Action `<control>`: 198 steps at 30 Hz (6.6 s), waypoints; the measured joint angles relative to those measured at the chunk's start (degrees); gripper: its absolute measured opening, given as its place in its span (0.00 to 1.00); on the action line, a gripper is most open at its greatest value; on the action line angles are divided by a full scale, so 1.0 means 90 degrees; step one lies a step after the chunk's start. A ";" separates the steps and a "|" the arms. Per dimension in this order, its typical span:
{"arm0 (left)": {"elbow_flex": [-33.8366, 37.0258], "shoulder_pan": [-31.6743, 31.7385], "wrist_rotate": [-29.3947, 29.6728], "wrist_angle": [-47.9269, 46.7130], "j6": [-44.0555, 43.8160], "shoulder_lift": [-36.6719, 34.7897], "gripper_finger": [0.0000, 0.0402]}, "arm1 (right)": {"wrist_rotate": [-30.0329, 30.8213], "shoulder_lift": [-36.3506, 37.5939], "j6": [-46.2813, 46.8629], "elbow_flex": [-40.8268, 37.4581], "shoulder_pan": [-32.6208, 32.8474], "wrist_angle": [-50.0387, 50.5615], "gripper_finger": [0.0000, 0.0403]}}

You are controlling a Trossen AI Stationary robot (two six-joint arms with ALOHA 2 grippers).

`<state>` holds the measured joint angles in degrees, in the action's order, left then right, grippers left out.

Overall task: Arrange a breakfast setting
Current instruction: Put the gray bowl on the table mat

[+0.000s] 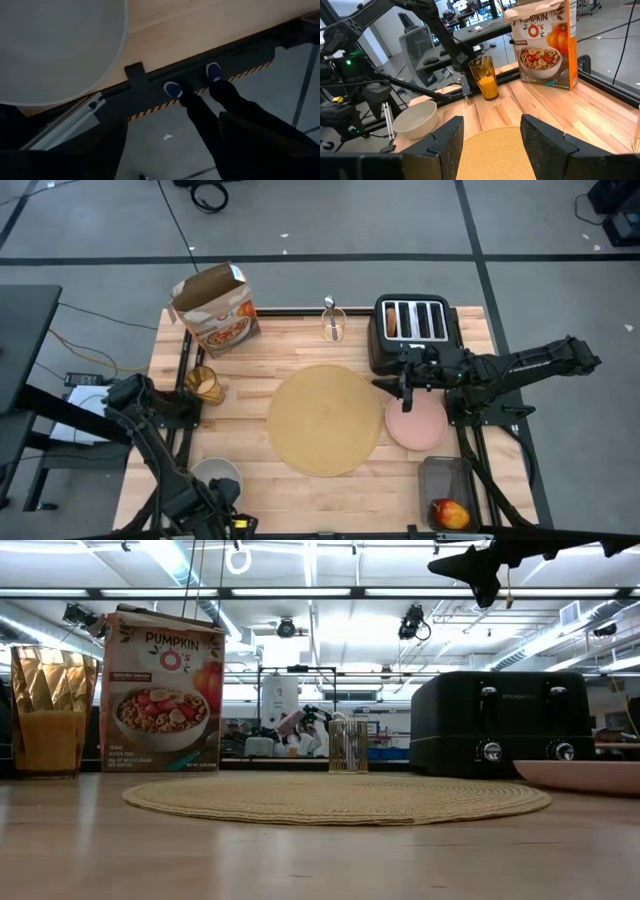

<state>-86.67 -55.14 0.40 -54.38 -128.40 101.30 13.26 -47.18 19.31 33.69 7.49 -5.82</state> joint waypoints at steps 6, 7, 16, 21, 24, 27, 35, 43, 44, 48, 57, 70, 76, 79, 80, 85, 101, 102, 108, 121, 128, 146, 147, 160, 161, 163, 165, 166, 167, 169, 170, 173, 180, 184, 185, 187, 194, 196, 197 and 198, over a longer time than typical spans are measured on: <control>0.0015 0.0147 -0.0026 0.0041 -0.0070 -0.0001 0.79 | 0.0000 0.0002 -0.0152 0.0000 0.0000 0.0054 0.55; 0.0076 0.0192 -0.0100 0.0030 -0.0093 -0.0004 0.79 | 0.0000 0.0002 -0.0156 0.0000 0.0000 0.0086 0.56; 0.0911 0.0489 -0.0205 0.0211 0.0226 0.0089 0.79 | 0.0000 0.0002 -0.0168 0.0000 0.0000 0.0359 0.57; 0.1599 0.0535 -0.0701 0.0410 0.0598 0.0167 0.77 | -0.0003 0.0009 -0.0169 0.0000 0.0000 0.0355 0.57; 0.1858 0.0542 -0.0694 0.0631 0.0829 0.0175 0.72 | -0.0114 0.0010 -0.0217 0.0000 0.0000 0.0342 0.57; 0.2040 0.0550 -0.0666 0.0861 0.0993 0.0172 0.64 | -0.0150 0.0010 -0.0389 0.0000 0.0000 0.0338 0.57; 0.2308 0.0586 -0.0675 0.1061 0.1871 0.0172 0.26 | -0.0158 0.0098 -0.0782 0.0000 -0.0019 0.0338 0.57; 0.1962 0.0705 -0.1184 0.0838 0.2844 0.0151 0.05 | -0.0465 0.0474 -0.0668 0.0022 -0.0019 0.1116 0.57; 0.1835 0.0720 -0.1159 0.0725 0.2997 0.0151 0.05 | -0.0464 0.0504 -0.0669 0.0073 -0.0019 0.1411 0.57; 0.1516 0.0772 -0.0981 0.0637 0.3757 0.0158 0.06 | -0.0429 0.0505 -0.0894 0.0453 -0.0048 0.2358 0.57; 0.1504 0.1041 -0.0540 0.1094 0.4330 0.0172 0.32 | -0.0313 0.0464 -0.0959 0.0627 -0.0352 0.2749 0.57; 0.1559 0.1164 -0.0532 0.0864 0.3451 0.0207 0.52 | -0.0316 0.0452 -0.0997 0.0627 -0.0396 0.2786 0.57; 0.1559 0.0978 -0.0823 0.1504 0.2713 0.0659 0.59 | -0.0316 0.0452 -0.1008 0.0627 -0.0396 0.2795 0.57; 0.1559 0.0948 -0.0890 0.1909 0.2644 0.0812 0.61 | -0.0316 0.0452 -0.1049 0.0627 -0.0396 0.2799 0.57; 0.1557 0.0951 -0.0880 0.1995 0.2623 0.0838 0.61 | -0.0316 0.0452 -0.1052 0.0627 -0.0396 0.2796 0.57; 0.1557 0.0965 -0.0694 0.1892 0.2545 0.0843 0.66 | -0.0318 0.0454 -0.1049 0.0627 -0.0396 0.2800 0.57; 0.1557 0.0965 -0.0626 0.2168 0.2337 0.0838 0.74 | -0.0320 0.0452 -0.0996 0.0627 -0.0396 0.2814 0.57; 0.1557 0.0965 -0.0626 0.2090 0.2237 0.0838 0.75 | -0.0320 0.0452 -0.0996 0.0627 -0.0396 0.2815 0.57; 0.1557 0.0975 -0.0626 0.1693 0.2011 0.0833 0.76 | -0.0323 0.0452 -0.0998 0.0627 -0.0396 0.2844 0.57; 0.1546 0.0982 -0.0715 0.1655 0.2612 0.0826 0.19 | -0.0296 0.0471 -0.1136 0.0629 -0.0449 0.2650 0.57; 0.1523 0.1062 -0.0832 0.1328 0.2865 0.0547 0.05 | -0.0626 0.0475 -0.0996 0.0629 -0.0714 0.2818 0.57; 0.0742 0.1920 -0.0093 0.0112 0.5533 0.0216 0.02 | -0.0627 0.0623 -0.1168 0.1906 -0.1269 0.5245 0.57; 0.0657 0.1992 0.0016 0.0011 0.5693 0.0216 0.02 | -0.0622 0.0656 -0.1171 0.1904 -0.1293 0.5251 0.57; 0.0131 0.3226 0.0675 0.0056 0.9406 0.0215 0.02 | -0.0570 0.0800 -0.1034 0.2135 -0.1375 0.5894 0.57; 0.0131 0.3325 0.0681 0.0083 0.9663 0.0214 0.02 | -0.0504 0.0783 -0.1005 0.2255 -0.1397 0.6049 0.57; 0.0131 0.3507 0.0684 0.0193 1.0161 0.0214 0.02 | -0.0293 0.0782 -0.0981 0.2503 -0.1452 0.6419 0.57; 0.0131 0.3653 0.0688 0.0256 1.0656 0.0214 0.02 | -0.0099 0.0792 -0.0979 0.2749 -0.1524 0.6673 0.57; 0.0131 0.3720 0.0688 0.0290 1.0898 0.0218 0.02 | -0.0039 0.0790 -0.0976 0.2856 -0.1567 0.6794 0.57; 0.0126 0.3789 0.0687 0.0333 1.1143 0.0245 0.02 | 0.0002 0.0790 -0.0976 0.2945 -0.1611 0.6902 0.57; 0.0124 0.3926 0.0678 0.0334 1.1636 0.0296 0.02 | 0.0077 0.0792 -0.0977 0.3094 -0.1693 0.7077 0.57; 0.0129 0.3993 0.0684 0.0333 1.1875 0.0353 0.02 | 0.0089 0.0792 -0.0974 0.3146 -0.1732 0.7137 0.57; 0.0124 0.4201 0.0808 0.0615 1.2670 0.0580 0.02 | 0.0123 0.0804 -0.0928 0.3218 -0.1823 0.7203 0.57; 0.0124 0.4457 0.1350 0.1254 1.4802 0.1327 0.02 | 0.0566 0.0832 -0.0809 0.3220 -0.1963 0.7247 0.57; 0.0126 0.4501 0.1454 0.1131 1.5332 0.1560 0.02 | 0.0566 0.0821 -0.0813 0.3220 -0.2070 0.7263 0.58; 0.0126 0.4501 0.1474 0.1130 1.5475 0.1577 0.02 | 0.0568 0.0810 -0.0816 0.3220 -0.2094 0.7269 0.58; 0.0126 0.4474 0.1538 0.1133 1.5772 0.1581 0.02 | 0.0589 0.0785 -0.0817 0.3220 -0.2148 0.7269 0.59; 0.0121 0.4443 0.1686 0.1178 1.6650 0.1872 0.06 | 0.0585 0.0671 -0.0835 0.3220 -0.2275 0.7225 0.59; 0.0121 0.4446 0.1733 0.1135 1.6740 0.1922 0.05 | 0.0585 0.0646 -0.0850 0.3220 -0.2273 0.7227 0.59; 0.0117 0.4448 0.1716 0.1134 1.6735 0.1926 0.05 | 0.0585 0.0644 -0.0849 0.3220 -0.2273 0.7225 0.59; 0.0117 0.4448 0.1736 0.1119 1.6695 0.1935 0.04 | 0.0582 0.0640 -0.0838 0.3220 -0.2273 0.7224 0.59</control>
<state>-85.62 -15.11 16.02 -44.31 21.86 118.71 18.49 -41.42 11.77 62.67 -12.97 59.19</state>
